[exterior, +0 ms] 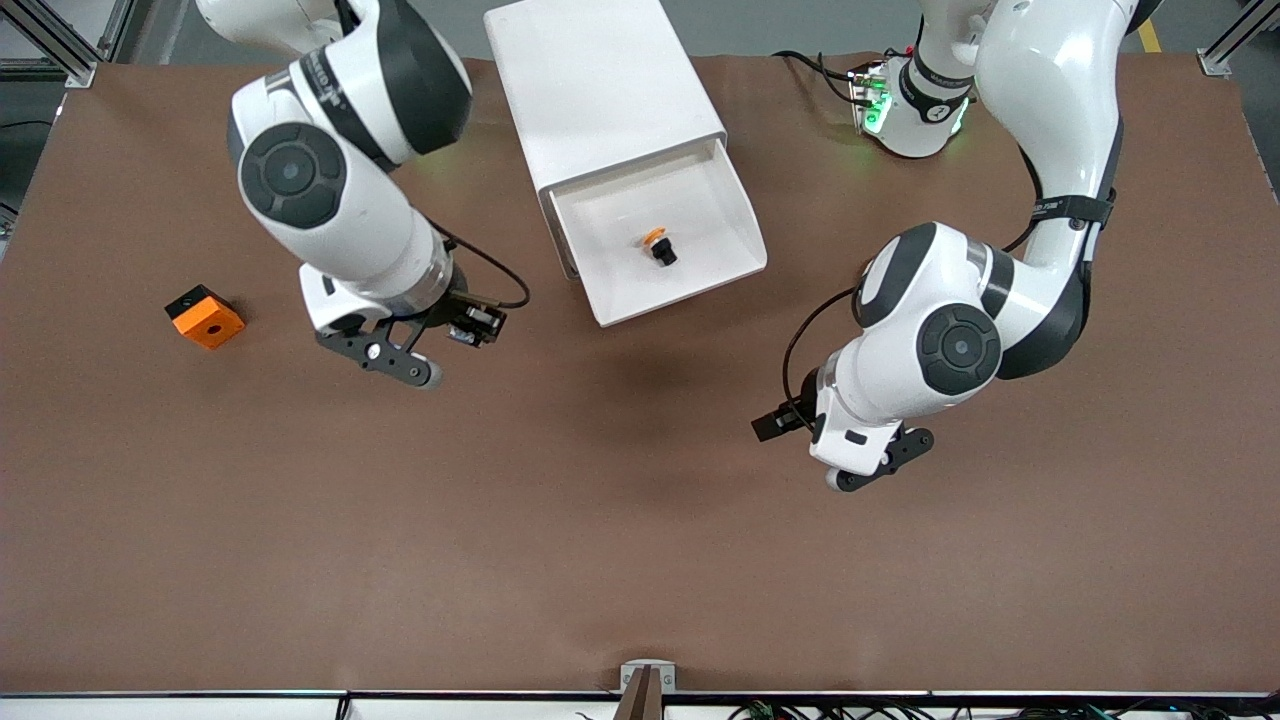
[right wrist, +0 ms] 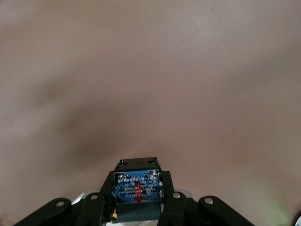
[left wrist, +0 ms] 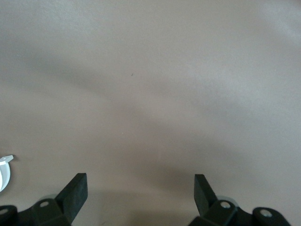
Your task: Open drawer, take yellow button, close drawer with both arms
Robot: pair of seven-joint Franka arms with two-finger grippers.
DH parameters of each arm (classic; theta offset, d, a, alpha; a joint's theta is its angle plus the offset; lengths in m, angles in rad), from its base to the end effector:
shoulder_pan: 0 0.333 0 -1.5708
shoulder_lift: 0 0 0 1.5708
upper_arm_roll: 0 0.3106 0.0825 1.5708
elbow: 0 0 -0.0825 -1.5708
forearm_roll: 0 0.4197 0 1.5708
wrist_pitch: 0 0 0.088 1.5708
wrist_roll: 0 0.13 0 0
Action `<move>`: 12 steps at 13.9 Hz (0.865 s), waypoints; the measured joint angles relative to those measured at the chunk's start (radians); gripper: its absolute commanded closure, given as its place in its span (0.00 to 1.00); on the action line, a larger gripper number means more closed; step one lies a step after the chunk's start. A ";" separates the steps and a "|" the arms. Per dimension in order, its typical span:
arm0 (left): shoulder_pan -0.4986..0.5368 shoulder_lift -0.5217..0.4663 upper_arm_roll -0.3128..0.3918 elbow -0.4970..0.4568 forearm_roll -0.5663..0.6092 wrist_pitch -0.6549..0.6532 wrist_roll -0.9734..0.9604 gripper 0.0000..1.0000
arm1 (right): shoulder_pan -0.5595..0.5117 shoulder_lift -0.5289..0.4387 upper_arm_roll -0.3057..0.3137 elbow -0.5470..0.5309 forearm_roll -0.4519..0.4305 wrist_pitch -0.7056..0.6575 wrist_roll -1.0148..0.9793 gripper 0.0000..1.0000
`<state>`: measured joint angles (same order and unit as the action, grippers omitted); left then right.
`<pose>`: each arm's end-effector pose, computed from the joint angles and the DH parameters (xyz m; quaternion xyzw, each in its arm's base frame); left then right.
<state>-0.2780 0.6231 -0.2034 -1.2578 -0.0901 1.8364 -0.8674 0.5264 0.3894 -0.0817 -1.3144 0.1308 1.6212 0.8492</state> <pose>0.6794 -0.3295 0.3625 0.9699 0.2203 -0.0766 0.0700 0.6193 0.3230 0.4796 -0.9769 0.2039 0.0623 0.0150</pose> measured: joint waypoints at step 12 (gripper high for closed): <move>0.001 0.003 0.000 -0.010 0.000 0.000 0.000 0.00 | -0.226 0.057 0.000 -0.186 0.000 0.214 -0.390 1.00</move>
<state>-0.2767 0.6266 -0.2030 -1.2679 -0.0901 1.8362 -0.8674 0.3002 0.4466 -0.0822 -1.5009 0.1313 1.8348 0.4589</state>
